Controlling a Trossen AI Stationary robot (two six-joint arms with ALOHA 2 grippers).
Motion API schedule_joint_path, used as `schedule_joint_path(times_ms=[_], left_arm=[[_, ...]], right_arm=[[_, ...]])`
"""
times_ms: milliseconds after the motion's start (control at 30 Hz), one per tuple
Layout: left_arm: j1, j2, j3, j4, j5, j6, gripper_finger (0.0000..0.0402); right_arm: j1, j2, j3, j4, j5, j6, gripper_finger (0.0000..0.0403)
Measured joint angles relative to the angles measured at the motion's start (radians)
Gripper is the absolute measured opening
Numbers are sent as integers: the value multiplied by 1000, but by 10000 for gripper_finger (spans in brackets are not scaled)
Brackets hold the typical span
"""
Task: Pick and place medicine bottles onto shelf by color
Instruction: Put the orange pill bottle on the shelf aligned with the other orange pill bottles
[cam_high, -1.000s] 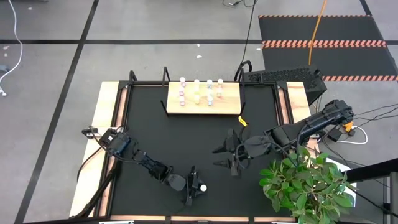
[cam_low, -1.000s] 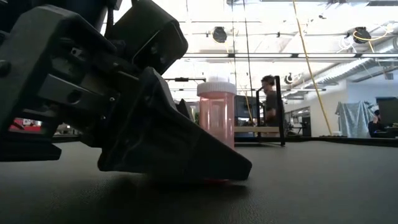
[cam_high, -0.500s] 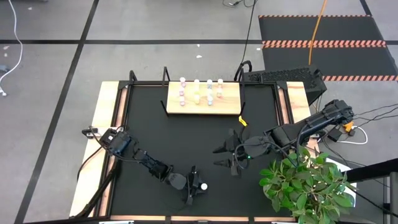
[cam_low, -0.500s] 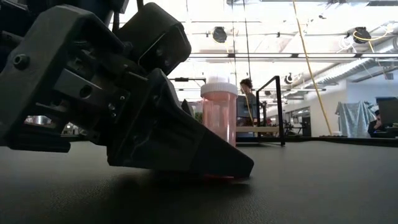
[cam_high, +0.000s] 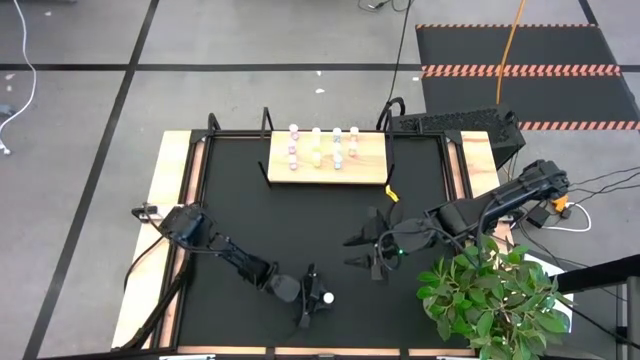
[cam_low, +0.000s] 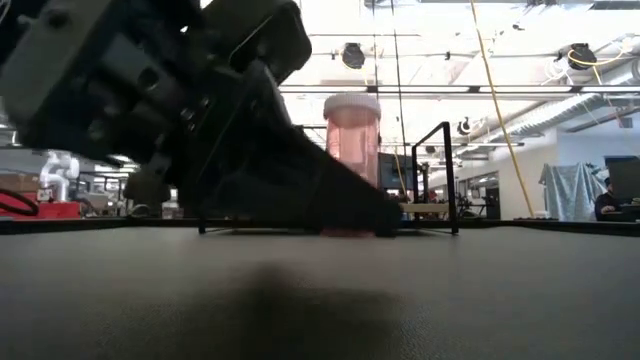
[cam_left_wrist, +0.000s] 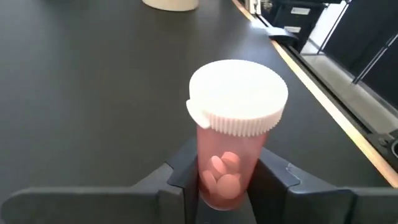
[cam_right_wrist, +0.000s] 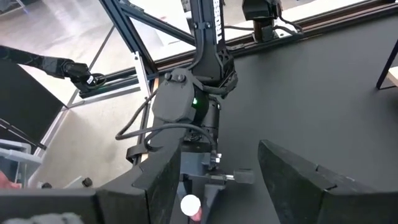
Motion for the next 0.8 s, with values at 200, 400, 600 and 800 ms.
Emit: schedule_joint_path(times_ms=[200, 400, 600, 800], left_arm=[[25, -76, 1, -87, 24, 34, 112], [56, -157, 3, -170, 28, 72, 98], [88, -209, 2, -192, 28, 60, 115], [115, -246, 3, -238, 28, 51, 99]], right_arm=[[-2, -26, 0, -70, -1, -23, 210], [-8, 21, 0, -142, -11, -138, 210], [-8, 138, -2, -24, -166, -254, 210], [-13, 204, -2, 41, -186, -326, 210]])
